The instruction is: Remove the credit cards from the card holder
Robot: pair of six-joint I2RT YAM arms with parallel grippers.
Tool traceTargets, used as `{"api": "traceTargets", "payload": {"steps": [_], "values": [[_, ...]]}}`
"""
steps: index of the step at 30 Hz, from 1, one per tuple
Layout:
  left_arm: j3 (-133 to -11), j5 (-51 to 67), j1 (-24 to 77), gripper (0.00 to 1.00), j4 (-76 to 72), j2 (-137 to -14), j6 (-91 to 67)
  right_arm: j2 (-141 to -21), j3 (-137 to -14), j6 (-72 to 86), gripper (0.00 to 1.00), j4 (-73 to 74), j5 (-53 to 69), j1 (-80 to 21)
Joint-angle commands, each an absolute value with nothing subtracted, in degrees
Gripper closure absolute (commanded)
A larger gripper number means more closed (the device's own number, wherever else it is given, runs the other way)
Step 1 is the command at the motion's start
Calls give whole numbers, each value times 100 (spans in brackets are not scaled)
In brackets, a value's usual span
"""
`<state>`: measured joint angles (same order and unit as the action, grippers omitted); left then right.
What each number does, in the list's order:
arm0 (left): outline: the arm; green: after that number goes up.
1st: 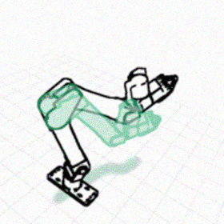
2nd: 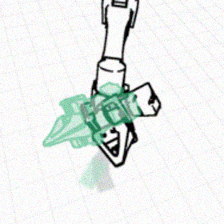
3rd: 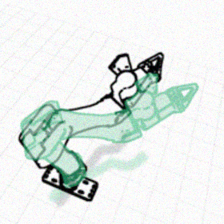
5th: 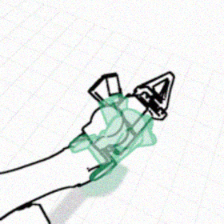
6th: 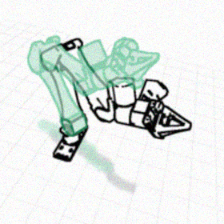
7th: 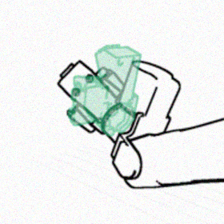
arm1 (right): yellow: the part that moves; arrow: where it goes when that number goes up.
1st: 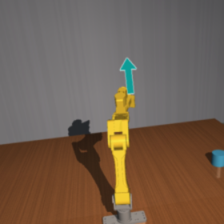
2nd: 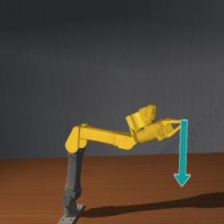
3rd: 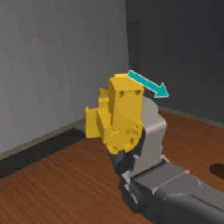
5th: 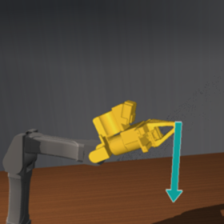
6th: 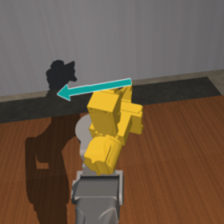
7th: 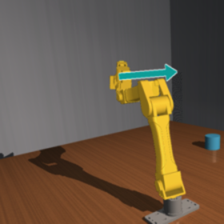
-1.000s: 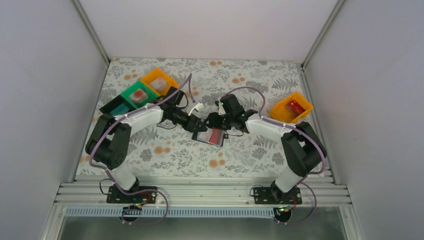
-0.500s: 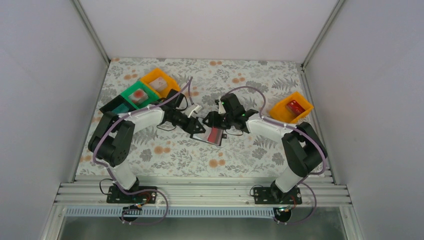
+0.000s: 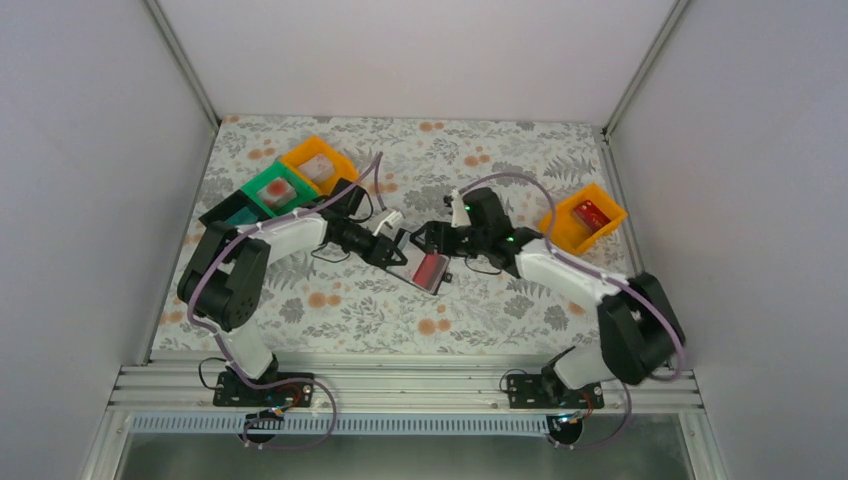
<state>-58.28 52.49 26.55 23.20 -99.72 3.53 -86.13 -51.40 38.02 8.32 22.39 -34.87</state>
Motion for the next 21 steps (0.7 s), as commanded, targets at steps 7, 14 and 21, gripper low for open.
{"api": "traceTargets", "payload": {"steps": [7, 14, 21], "values": [[-6318, 6597, 2562, 98, 2943, -9541, 1297, -7146, -3726, 3314, 40, -841, 3772, -2999], [-6295, 6852, 2558, 98, 2922, -9501, 1327, -7341, -3175, 3476, 56, -2139, 4505, -2918], [-6289, 7008, 2557, 98, 2912, -9506, 1348, -7576, -3271, 3508, 57, -2530, 4676, -2970]]}}
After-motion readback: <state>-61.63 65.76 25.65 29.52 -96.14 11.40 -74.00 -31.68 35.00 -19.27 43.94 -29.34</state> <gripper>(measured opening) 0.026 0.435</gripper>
